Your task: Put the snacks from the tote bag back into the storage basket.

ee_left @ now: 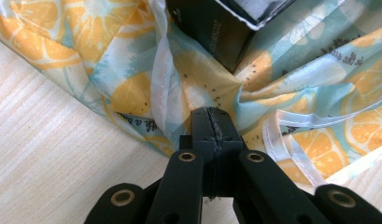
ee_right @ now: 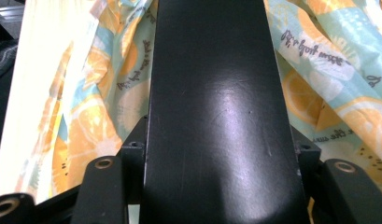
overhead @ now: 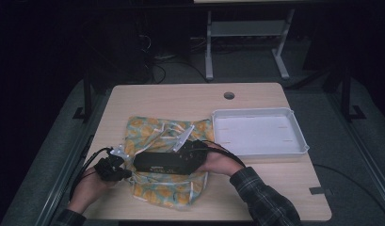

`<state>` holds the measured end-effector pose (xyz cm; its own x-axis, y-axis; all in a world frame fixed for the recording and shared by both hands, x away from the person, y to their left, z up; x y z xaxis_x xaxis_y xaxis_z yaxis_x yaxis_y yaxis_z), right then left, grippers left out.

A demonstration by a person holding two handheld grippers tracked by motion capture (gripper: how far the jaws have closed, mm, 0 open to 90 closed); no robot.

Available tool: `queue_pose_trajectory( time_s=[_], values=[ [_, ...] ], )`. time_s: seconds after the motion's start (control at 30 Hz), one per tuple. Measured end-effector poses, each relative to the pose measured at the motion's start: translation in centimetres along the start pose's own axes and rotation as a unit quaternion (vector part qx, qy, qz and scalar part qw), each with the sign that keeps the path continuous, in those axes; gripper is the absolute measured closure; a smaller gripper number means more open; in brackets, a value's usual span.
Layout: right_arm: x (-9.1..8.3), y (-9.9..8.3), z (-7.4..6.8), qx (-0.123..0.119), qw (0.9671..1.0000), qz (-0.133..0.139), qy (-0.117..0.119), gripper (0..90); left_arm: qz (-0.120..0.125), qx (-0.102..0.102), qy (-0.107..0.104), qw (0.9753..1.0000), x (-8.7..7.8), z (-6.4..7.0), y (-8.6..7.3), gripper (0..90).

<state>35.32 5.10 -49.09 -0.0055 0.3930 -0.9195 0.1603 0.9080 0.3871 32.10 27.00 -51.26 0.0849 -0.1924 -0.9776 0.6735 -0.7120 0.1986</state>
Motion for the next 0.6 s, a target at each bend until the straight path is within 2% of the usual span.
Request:
queue_pose_trajectory(
  time_s=[0.6],
  values=[
    [-3.1,-0.4,-0.3,0.008,0.9995,0.032,-0.003,41.6,0.004,-0.003,-0.003,1.0000,0.0,0.2,0.1,88.0]
  ],
)
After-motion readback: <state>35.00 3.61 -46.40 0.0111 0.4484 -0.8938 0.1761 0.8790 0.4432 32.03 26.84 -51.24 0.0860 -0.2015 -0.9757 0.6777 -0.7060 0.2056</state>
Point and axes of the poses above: each handheld gripper's, and its own axes: x roughly forward along the jaws, y roughly out of its top, z roughly to its right, the point moved 8 cm from there along x, roughly forward along the jaws, and after that the axes turned 13 degrees about -z, right-handed, at the moved point
